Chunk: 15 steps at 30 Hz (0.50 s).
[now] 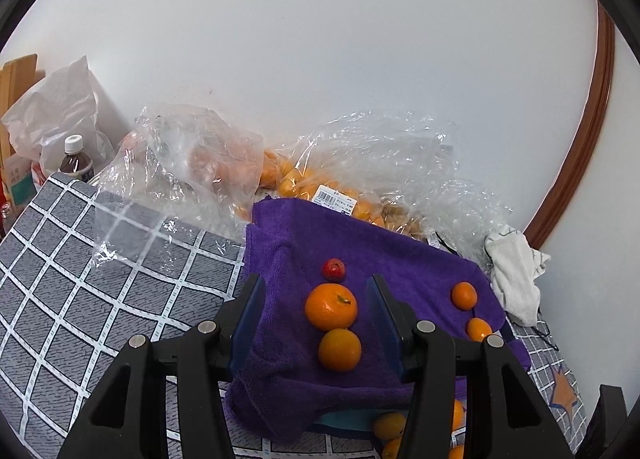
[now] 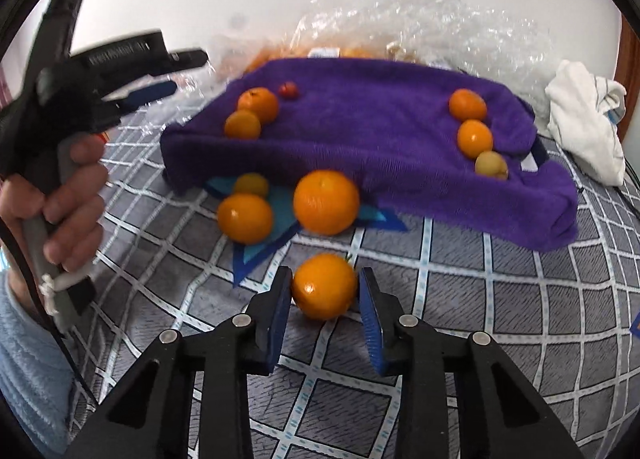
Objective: Organize fruits
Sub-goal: 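Grasp a loose orange on the bed cover with the right tool, then grasp a large orange with the left tool while the right tool holds its orange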
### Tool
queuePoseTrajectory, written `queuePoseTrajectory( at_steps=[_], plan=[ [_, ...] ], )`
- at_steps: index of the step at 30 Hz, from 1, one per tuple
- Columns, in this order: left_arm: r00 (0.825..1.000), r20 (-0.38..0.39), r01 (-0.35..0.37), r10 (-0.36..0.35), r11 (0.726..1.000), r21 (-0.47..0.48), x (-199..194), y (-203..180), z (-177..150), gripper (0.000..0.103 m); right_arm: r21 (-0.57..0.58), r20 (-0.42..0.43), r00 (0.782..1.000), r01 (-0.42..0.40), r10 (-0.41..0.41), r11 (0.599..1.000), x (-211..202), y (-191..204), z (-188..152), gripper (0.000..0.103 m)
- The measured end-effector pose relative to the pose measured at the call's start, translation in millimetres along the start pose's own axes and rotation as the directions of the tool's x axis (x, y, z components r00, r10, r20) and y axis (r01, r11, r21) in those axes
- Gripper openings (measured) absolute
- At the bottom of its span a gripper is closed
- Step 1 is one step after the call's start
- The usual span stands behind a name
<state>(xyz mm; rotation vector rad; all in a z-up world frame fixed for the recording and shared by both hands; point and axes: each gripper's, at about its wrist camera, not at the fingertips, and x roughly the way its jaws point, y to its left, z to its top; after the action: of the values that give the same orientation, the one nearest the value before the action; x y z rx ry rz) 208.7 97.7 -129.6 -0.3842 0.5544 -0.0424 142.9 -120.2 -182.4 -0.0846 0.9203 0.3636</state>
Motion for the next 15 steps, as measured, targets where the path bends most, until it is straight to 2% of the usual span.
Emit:
queuePoseTrajectory(
  at_steps=[6,10,15],
  plan=[
    [1.0,-0.009,0.006,-0.006,1.0,0.029,3,-7,-4,0.05,0.02,0.072,0.995,0.066,-0.068,0.998,-24,-23,-2,0.033],
    [1.0,-0.014,0.026,-0.025,0.998,0.055,3,-14,-6,0.05,0.007,0.105,0.977,0.184,-0.183,0.983,-36,-49,-4,0.033],
    [0.998,-0.036,0.059,-0.056,0.994,0.097,3,-27,-12,0.05,0.055,0.118,0.976,0.18,-0.185,0.982,-39,-78,-8,0.033]
  ],
)
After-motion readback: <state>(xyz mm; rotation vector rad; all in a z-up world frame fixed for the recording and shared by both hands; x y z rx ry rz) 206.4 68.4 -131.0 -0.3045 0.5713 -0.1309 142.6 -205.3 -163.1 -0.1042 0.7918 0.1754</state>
